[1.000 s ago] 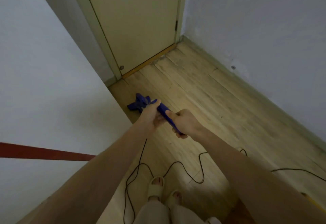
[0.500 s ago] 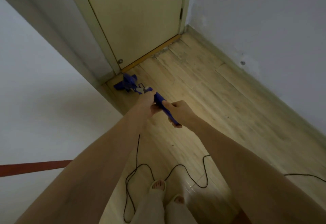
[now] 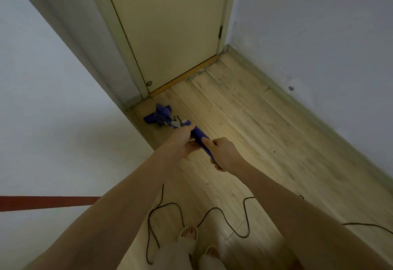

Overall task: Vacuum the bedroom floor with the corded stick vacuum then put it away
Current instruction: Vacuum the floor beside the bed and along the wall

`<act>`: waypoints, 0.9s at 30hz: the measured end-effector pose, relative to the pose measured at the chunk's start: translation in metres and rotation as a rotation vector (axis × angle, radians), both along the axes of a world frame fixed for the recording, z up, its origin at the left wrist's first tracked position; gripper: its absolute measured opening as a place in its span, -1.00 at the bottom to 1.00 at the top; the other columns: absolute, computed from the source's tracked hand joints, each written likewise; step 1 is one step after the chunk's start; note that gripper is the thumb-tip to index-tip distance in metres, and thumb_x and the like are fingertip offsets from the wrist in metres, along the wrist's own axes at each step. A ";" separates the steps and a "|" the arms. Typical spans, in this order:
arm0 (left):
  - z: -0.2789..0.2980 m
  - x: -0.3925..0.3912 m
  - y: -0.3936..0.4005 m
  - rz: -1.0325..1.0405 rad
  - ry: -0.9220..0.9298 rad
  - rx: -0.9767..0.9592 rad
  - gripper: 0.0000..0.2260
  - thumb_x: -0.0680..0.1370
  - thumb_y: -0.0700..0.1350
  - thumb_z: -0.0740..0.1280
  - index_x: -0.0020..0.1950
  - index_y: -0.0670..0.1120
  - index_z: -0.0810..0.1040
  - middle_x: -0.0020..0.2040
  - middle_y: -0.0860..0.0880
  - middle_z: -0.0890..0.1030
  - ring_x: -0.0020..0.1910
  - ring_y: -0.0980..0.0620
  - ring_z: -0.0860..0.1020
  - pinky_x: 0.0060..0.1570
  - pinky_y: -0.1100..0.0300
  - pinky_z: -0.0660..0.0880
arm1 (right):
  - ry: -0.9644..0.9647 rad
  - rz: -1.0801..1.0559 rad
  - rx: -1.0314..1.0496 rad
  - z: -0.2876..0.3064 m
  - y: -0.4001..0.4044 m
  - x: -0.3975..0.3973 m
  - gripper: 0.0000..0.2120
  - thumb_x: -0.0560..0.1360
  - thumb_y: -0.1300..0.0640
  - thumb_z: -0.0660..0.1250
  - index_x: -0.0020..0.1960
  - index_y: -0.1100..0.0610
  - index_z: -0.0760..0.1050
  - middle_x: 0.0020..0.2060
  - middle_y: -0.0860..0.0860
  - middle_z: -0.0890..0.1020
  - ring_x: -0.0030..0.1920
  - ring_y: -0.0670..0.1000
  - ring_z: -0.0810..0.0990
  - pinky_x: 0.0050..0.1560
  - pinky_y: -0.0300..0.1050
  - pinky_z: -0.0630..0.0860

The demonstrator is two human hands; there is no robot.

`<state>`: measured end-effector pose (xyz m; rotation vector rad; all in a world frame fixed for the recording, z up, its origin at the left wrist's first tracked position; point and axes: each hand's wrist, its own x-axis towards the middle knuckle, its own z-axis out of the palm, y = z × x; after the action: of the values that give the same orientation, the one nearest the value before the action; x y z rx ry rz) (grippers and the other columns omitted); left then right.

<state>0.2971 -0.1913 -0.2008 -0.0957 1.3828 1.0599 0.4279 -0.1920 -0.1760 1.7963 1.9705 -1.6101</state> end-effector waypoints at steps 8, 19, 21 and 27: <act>0.034 0.079 -0.062 -0.142 -0.044 0.010 -0.64 0.66 -0.09 0.20 0.37 -0.27 0.35 0.22 -0.26 0.54 0.10 -0.19 0.55 -0.11 0.00 0.54 | -0.062 -0.050 0.005 0.048 -0.065 0.080 -0.51 0.64 -0.14 0.08 -0.05 0.28 0.50 -0.39 0.09 0.56 -0.54 -0.03 0.46 -0.52 -0.22 0.39; 0.074 0.122 -0.159 -0.346 -0.095 0.007 -0.77 0.66 -0.11 0.19 0.03 -0.29 0.46 0.21 -0.30 0.54 0.24 -0.22 0.51 0.09 -0.04 0.48 | -0.047 -0.287 -0.055 0.098 -0.183 0.117 -0.54 0.64 -0.10 0.08 -0.14 0.27 0.47 -0.44 0.10 0.53 -0.59 -0.03 0.43 -0.56 -0.25 0.36; 0.076 0.111 -0.183 -0.397 -0.079 0.006 -0.77 0.65 -0.10 0.21 0.01 -0.27 0.47 0.21 -0.30 0.55 0.17 -0.20 0.54 0.02 -0.02 0.49 | -0.047 -0.337 -0.052 0.102 -0.213 0.103 -0.54 0.64 -0.10 0.08 -0.18 0.24 0.46 -0.46 0.10 0.53 -0.59 -0.03 0.44 -0.56 -0.25 0.37; 0.073 0.051 -0.266 -0.618 -0.011 0.016 -0.66 0.63 -0.05 0.22 0.27 -0.27 0.45 -0.03 -0.19 0.62 -0.14 -0.06 0.60 -0.33 0.12 0.55 | -0.056 -0.409 -0.019 0.113 -0.321 0.033 -0.51 0.67 -0.08 0.00 -0.25 0.19 0.43 -0.54 0.05 0.51 -0.69 -0.10 0.40 -0.61 -0.33 0.33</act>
<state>0.3481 -0.4576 -0.1275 0.3201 1.2724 0.5497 0.4610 -0.5131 -0.0629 2.3247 1.6331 -1.6386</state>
